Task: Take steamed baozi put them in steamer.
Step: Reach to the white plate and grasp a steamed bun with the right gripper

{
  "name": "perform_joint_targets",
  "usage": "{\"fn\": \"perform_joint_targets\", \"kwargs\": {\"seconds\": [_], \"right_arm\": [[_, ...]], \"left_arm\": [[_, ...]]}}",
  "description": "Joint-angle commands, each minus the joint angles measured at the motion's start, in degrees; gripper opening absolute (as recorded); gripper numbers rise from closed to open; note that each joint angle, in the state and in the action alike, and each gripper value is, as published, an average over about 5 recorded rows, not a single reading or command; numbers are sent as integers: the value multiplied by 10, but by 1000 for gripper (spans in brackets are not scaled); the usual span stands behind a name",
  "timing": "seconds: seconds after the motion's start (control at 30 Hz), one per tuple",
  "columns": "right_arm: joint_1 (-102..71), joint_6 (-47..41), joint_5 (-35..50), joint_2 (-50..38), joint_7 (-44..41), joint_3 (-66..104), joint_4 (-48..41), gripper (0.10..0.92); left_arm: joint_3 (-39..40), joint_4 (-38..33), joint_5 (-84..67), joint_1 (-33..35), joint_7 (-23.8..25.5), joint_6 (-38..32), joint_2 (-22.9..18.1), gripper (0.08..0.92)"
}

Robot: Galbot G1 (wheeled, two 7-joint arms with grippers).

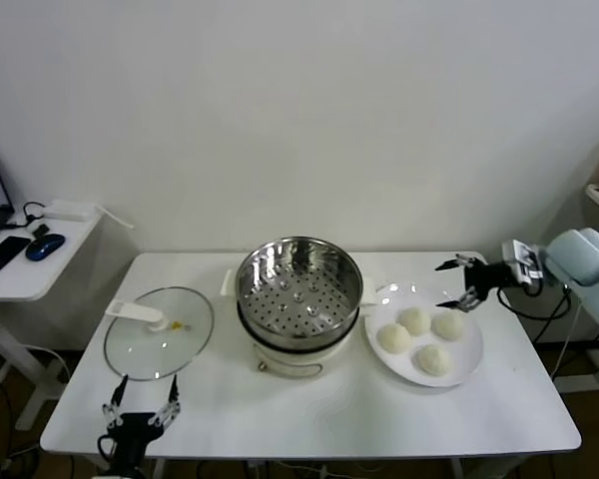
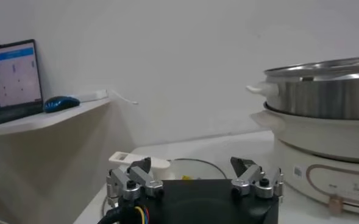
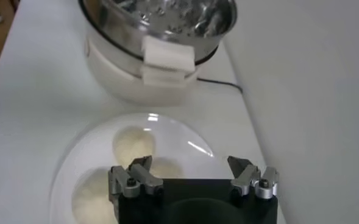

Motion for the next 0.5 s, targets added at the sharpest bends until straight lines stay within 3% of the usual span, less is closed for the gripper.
{"fn": "perform_joint_targets", "kwargs": {"seconds": [0.03, 0.5], "right_arm": [[306, 7, 12, 48, -80, -372, -123, 823], [285, 6, -12, 165, -79, -430, -191, 823]], "left_arm": [[1, 4, -6, -2, -1, 1, 0, 823], [-5, -3, -7, -3, -2, 4, -2, 823]]}}
